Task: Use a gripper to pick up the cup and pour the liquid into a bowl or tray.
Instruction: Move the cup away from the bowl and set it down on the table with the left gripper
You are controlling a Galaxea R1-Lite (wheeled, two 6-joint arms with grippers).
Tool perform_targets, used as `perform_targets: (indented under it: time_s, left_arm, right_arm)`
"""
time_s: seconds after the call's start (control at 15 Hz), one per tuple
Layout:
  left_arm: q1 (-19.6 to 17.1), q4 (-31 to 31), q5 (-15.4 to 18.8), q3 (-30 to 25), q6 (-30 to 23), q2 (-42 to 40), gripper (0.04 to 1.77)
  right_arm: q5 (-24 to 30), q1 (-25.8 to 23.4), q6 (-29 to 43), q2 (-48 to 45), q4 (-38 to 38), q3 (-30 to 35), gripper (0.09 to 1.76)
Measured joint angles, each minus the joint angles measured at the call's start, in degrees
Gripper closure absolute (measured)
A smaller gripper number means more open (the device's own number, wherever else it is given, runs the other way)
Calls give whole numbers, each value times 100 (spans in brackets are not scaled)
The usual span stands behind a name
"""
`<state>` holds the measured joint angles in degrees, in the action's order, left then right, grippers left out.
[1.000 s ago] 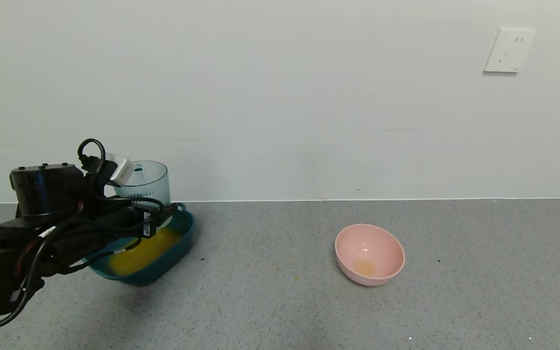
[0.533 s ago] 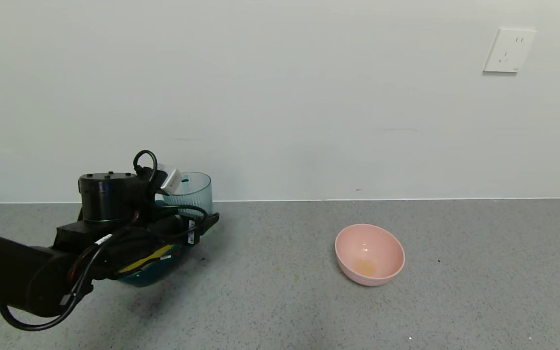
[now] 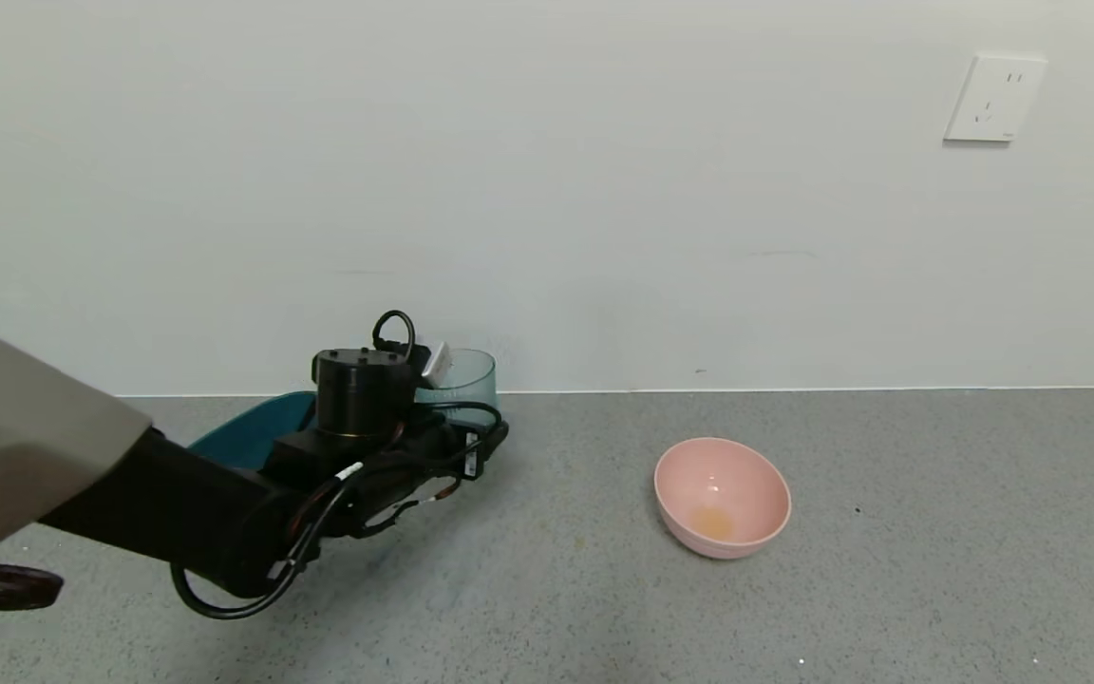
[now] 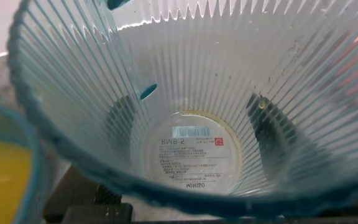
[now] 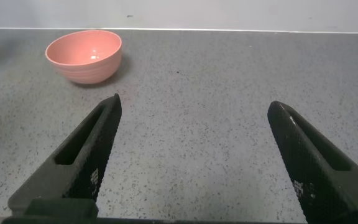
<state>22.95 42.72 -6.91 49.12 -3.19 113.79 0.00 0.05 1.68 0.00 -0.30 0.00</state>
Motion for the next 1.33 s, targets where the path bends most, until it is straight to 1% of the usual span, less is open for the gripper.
perform_targets:
  time_s: [0.13, 0.27, 0.4, 0.6, 0.73, 0.93, 1.07, 1.33]
  left_arm:
    - [238, 24, -199, 256, -236, 313, 51]
    - [356, 172, -416, 466, -394, 601, 51]
    - [458, 500, -612, 557, -451, 866, 51]
    - [590, 590, -1064, 695, -461, 1242, 51]
    - [669, 742, -1202, 818, -471, 1471, 51]
    - [766, 1456, -1329, 852, -474, 1771, 51]
    - [852, 1632, -1609, 873, -466, 1979, 51]
    - [901, 1880, -1673, 903, -477, 2243, 51]
  right_arm:
    - [0, -2, 5, 0, 0, 0, 14]
    - [0, 0, 5, 0, 0, 0, 14]
    - [0, 0, 0, 0, 0, 0, 14]
    - [0, 2, 0, 0, 0, 0, 14]
    - [0, 0, 2, 0, 0, 0, 14]
    - [0, 0, 5, 0, 0, 0, 14]
    - [-2, 0, 5, 0, 0, 0, 14]
    - [0, 0, 2, 0, 0, 0, 14]
